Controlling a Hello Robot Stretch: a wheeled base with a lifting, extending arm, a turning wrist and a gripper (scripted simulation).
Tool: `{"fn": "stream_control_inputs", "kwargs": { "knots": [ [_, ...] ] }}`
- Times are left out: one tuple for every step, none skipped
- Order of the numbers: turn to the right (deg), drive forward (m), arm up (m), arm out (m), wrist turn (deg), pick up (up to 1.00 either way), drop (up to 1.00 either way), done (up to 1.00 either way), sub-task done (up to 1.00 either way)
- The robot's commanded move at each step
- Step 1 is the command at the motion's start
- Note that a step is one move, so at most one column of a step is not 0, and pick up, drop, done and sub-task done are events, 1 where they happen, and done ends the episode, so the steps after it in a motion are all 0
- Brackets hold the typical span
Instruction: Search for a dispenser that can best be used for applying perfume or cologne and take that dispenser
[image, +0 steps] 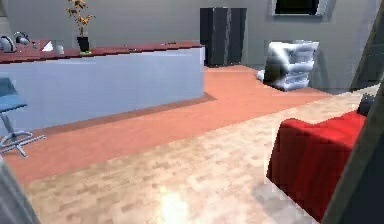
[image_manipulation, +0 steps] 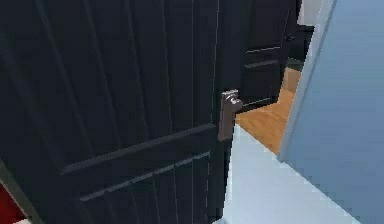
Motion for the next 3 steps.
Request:
{"fn": "stream_control_inputs", "kwargs": {
  "knots": [
    [12.0,0.00,0.00,0.00,0.0,0.00,0.00,0.00,0.00],
    [3.0,0.00,0.00,0.00,0.0,0.00,0.00,0.00,0.00],
    [45.0,0.00,0.00,0.00,0.0,0.00,0.00,0.00,0.00]
  ]
}}
